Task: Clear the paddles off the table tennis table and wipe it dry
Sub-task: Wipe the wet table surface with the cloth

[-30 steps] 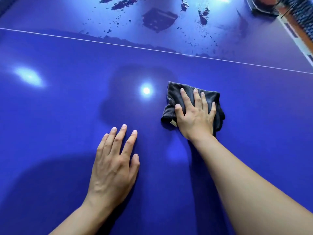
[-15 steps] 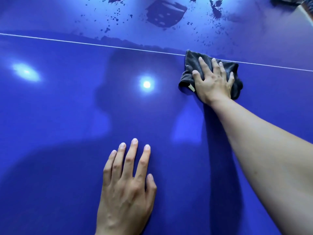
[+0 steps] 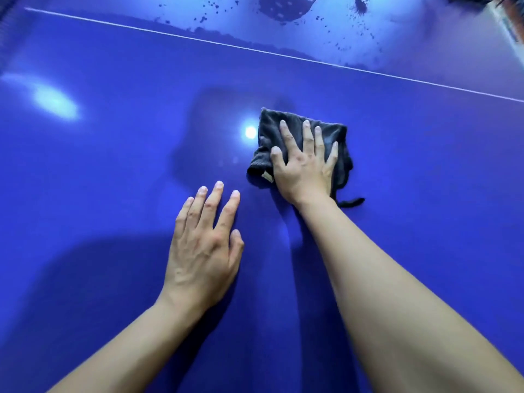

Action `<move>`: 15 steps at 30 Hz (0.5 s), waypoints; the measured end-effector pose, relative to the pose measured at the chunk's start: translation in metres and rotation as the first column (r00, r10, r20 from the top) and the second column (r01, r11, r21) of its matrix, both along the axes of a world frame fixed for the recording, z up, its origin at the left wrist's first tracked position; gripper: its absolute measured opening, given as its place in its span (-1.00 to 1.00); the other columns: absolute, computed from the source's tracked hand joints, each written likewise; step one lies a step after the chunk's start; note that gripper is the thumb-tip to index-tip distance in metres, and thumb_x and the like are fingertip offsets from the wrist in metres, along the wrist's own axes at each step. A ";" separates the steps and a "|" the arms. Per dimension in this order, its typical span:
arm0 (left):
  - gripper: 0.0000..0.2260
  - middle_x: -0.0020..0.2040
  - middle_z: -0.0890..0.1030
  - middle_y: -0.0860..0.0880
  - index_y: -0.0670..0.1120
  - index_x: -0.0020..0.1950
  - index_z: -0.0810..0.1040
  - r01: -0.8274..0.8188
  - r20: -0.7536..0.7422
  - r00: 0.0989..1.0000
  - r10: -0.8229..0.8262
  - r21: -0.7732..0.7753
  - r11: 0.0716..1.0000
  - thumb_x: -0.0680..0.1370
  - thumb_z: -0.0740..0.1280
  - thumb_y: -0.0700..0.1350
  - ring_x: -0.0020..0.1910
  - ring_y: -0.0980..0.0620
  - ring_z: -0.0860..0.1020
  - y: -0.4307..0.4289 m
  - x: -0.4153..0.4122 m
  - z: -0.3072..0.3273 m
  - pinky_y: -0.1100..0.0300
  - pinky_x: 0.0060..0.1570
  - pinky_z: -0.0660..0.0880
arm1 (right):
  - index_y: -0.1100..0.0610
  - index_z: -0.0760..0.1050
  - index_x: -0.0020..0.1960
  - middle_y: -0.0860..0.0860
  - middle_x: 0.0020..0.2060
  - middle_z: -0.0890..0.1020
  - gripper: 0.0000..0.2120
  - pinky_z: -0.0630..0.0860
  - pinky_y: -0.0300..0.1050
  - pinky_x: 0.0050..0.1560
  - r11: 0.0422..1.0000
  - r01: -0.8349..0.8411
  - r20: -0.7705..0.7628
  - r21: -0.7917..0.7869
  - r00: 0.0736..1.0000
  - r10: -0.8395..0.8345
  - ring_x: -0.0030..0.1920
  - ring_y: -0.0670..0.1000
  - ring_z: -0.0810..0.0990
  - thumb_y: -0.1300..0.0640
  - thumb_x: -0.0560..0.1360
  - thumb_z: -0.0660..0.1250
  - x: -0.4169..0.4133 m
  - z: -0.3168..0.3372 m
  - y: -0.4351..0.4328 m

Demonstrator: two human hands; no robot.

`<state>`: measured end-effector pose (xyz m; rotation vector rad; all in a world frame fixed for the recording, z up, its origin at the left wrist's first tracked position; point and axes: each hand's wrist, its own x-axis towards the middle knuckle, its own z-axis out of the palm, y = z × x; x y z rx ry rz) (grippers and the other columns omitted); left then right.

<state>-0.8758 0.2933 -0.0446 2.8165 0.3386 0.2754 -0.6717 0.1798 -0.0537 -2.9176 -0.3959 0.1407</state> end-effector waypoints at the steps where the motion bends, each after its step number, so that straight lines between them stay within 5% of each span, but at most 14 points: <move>1: -0.48 0.57 0.33 -0.19 -0.12 0.55 0.39 -0.009 -0.006 1.000 0.009 0.012 1.000 0.59 0.13 -0.03 0.55 -0.23 0.29 -0.003 -0.019 0.002 -0.15 0.53 0.18 | -0.30 -0.06 0.64 0.00 0.67 -0.06 -0.43 -0.32 0.29 0.56 1.000 -0.031 0.000 0.007 1.000 0.031 0.65 0.04 -0.20 -0.27 0.65 -0.06 -0.025 0.000 -0.001; 8: -0.47 0.53 0.37 -0.24 -0.18 0.52 0.40 -0.109 -0.104 0.988 0.111 0.021 0.994 0.58 0.12 -0.02 0.52 -0.27 0.32 -0.034 -0.151 0.007 -0.18 0.51 0.21 | -0.24 -0.14 0.65 0.01 0.67 -0.18 -0.37 -0.37 0.32 0.53 0.986 -0.163 -0.044 0.030 0.985 0.165 0.63 0.04 -0.32 -0.33 0.64 -0.10 -0.196 0.002 -0.016; 15: -0.46 0.50 0.41 -0.24 -0.16 0.52 0.41 -0.190 -0.170 0.967 0.191 0.026 0.981 0.58 0.10 0.02 0.48 -0.29 0.36 -0.059 -0.266 0.021 -0.20 0.46 0.26 | -0.21 -0.03 0.66 0.03 0.67 -0.06 -0.34 -0.29 0.36 0.55 0.962 -0.264 0.002 0.076 0.964 0.265 0.65 0.06 -0.22 -0.35 0.59 -0.08 -0.344 0.001 -0.062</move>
